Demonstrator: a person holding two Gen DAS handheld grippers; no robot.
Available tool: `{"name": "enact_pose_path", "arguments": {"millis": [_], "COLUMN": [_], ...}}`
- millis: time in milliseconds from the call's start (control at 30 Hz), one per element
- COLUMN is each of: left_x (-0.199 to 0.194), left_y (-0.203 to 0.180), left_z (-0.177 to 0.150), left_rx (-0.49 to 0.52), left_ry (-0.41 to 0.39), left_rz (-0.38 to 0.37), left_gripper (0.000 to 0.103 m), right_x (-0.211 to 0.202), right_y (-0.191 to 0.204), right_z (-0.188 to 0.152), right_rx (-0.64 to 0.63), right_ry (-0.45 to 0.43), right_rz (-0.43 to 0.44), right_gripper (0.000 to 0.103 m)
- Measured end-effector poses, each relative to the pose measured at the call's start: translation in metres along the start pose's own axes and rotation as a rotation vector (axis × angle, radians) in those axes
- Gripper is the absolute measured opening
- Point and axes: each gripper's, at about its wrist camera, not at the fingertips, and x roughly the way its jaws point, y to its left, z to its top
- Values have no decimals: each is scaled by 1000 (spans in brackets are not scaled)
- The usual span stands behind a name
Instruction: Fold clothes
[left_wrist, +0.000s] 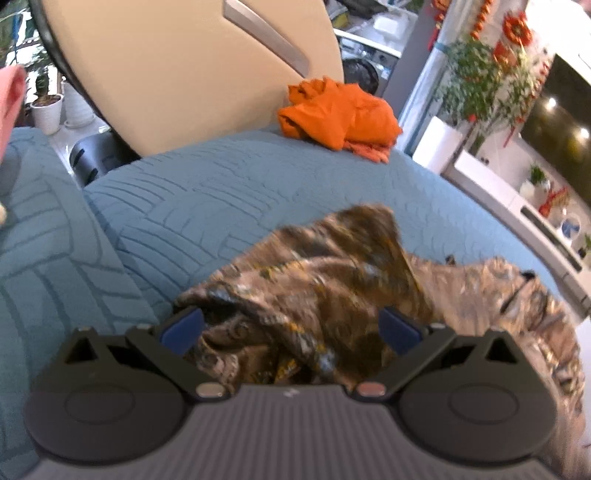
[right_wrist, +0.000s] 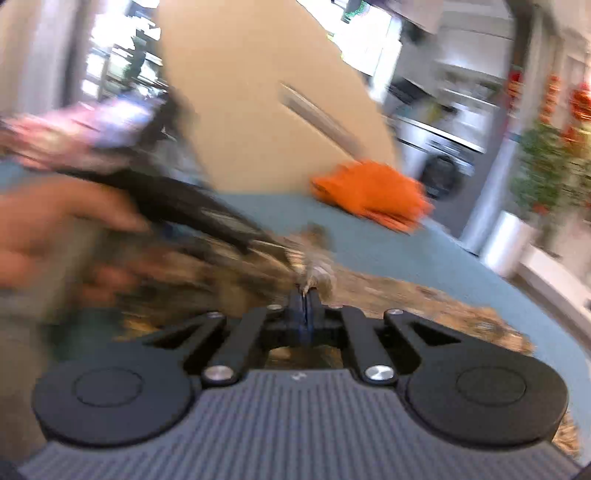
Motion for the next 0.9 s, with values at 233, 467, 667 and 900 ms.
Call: {"name": "enact_pose_path", "arguments": {"millis": [233, 467, 667, 900], "left_x": [-3, -8, -5, -9], "left_y": [1, -1, -13, -41], "left_z": [3, 1, -3, -17], "left_rx": [-4, 25, 79, 242], "left_ry": [2, 1, 38, 19], "left_rz": [4, 25, 5, 6], "left_gripper": [103, 103, 103, 103], "right_x": [-40, -52, -83, -49], "right_y": [72, 56, -14, -84], "right_z": [-2, -14, -21, -72], "right_rx": [24, 16, 79, -93], "right_ry": [41, 84, 23, 230], "right_rz": [303, 290, 53, -364], "right_gripper": [8, 27, 82, 82]}}
